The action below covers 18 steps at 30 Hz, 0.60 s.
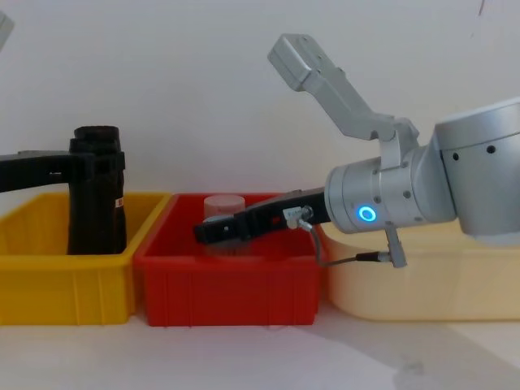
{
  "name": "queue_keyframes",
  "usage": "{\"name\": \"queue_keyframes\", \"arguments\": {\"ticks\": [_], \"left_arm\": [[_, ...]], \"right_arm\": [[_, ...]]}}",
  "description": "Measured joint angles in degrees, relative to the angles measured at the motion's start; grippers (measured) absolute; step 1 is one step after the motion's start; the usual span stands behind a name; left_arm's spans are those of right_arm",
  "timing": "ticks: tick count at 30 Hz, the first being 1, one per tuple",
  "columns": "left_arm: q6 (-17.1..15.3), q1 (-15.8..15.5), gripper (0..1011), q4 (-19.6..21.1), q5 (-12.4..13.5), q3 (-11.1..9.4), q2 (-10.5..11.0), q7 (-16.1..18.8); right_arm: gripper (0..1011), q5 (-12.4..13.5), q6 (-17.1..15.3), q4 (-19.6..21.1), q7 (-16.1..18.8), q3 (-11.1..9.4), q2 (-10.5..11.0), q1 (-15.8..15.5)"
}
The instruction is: Pick up the garbage bag with the one hand and transfer it to the other hand.
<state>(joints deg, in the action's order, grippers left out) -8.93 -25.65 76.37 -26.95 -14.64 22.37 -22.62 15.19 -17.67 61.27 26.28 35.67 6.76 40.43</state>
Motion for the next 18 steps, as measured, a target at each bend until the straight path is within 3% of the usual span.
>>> {"name": "queue_keyframes", "arguments": {"ticks": [9,18], "left_arm": [[0.0,0.0,351,0.0,0.0,0.0,0.0,0.0],[0.0,0.0,351,0.0,0.0,0.0,0.0,0.0]], "right_arm": [[994,0.0,0.0,0.1,0.0,-0.1,-0.1,-0.1],[815,0.0,0.1,0.1,0.0,-0.2,-0.1,-0.2]]}}
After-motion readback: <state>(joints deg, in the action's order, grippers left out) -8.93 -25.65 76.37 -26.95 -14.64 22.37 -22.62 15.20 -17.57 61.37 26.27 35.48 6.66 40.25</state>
